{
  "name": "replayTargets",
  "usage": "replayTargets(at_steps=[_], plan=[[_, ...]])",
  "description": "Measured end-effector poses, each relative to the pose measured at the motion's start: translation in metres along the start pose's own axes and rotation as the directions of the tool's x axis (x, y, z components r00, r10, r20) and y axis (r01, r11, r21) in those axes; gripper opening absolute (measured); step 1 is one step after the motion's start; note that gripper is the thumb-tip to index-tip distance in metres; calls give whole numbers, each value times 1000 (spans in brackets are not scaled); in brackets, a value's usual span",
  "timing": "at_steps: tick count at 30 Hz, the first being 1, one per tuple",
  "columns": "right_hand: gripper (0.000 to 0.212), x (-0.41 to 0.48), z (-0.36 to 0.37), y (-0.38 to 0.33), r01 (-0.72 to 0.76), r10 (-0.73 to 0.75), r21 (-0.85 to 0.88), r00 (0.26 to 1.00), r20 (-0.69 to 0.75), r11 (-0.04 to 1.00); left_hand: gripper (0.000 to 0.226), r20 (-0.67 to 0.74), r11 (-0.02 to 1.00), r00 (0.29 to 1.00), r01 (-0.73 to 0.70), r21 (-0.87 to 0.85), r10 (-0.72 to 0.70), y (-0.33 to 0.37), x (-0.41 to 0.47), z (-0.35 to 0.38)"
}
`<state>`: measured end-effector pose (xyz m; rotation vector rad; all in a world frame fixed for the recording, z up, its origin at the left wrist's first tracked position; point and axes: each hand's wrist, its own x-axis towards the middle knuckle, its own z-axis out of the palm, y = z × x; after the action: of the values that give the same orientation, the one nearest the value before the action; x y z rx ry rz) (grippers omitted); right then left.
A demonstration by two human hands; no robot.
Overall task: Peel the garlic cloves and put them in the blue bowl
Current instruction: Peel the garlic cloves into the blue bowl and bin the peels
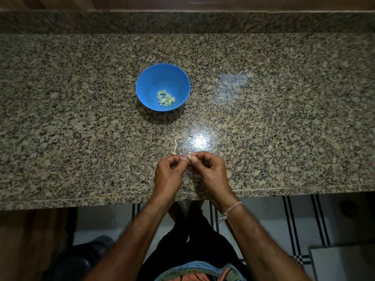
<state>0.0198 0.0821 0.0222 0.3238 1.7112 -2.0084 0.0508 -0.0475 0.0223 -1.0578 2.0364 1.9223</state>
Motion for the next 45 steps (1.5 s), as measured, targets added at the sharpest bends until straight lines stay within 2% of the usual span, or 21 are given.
replayTargets(at_steps=[3, 9, 13, 17, 22, 29, 32, 35, 38, 40, 42, 45], plan=[[14, 0, 0, -2, -65, 65, 73, 998, -1, 995, 10, -61, 1000, 998, -17, 18, 18, 0, -1, 0], [14, 2, -7, 0, -29, 34, -90, 998, 49, 996, 5, -1, 988, 988, -155, 25, 155, 5, -6, -6], [14, 0, -6, -2, -12, 15, -58, 999, 50, 998, 2, 0, 977, 981, -194, 89, 195, 5, -4, -6], [8, -1, -4, -1, 45, -44, -85, 999, 14, 995, 3, -22, 997, 996, -83, -8, 83, 3, -2, -3], [3, -1, -5, 4, 115, -119, -183, 993, -13, 976, 7, 42, 989, 998, 44, -142, -38, 9, -4, -2], [4, -5, -3, 8, 87, -90, -106, 996, -28, 991, 14, 86, 974, 984, 167, -156, -155, 10, -6, 1], [5, -4, -3, 9, 113, -119, -133, 992, -33, 985, 20, 98, 966, 977, 204, -159, -190, 6, -7, 4], [6, -3, -5, 11, 198, -210, -265, 977, -21, 944, 23, 63, 981, 985, 169, -99, -163, 6, -7, 8], [11, -3, -6, 9, 313, -325, -409, 945, 43, 857, 27, 41, 995, 997, 66, 73, -69, 5, -7, 11], [8, -2, -6, 8, 353, -360, -446, 930, 74, 822, 28, 33, 987, 999, 37, 155, -43, 2, -6, 11], [6, -2, -6, 7, 298, -306, -380, 951, 43, 876, 27, 15, 977, 1000, 18, 210, -21, -1, -4, 10], [6, -4, -7, 9, 121, -128, -152, 991, -35, 981, 21, -43, 973, 999, -5, 231, 15, -5, -2, 9]])
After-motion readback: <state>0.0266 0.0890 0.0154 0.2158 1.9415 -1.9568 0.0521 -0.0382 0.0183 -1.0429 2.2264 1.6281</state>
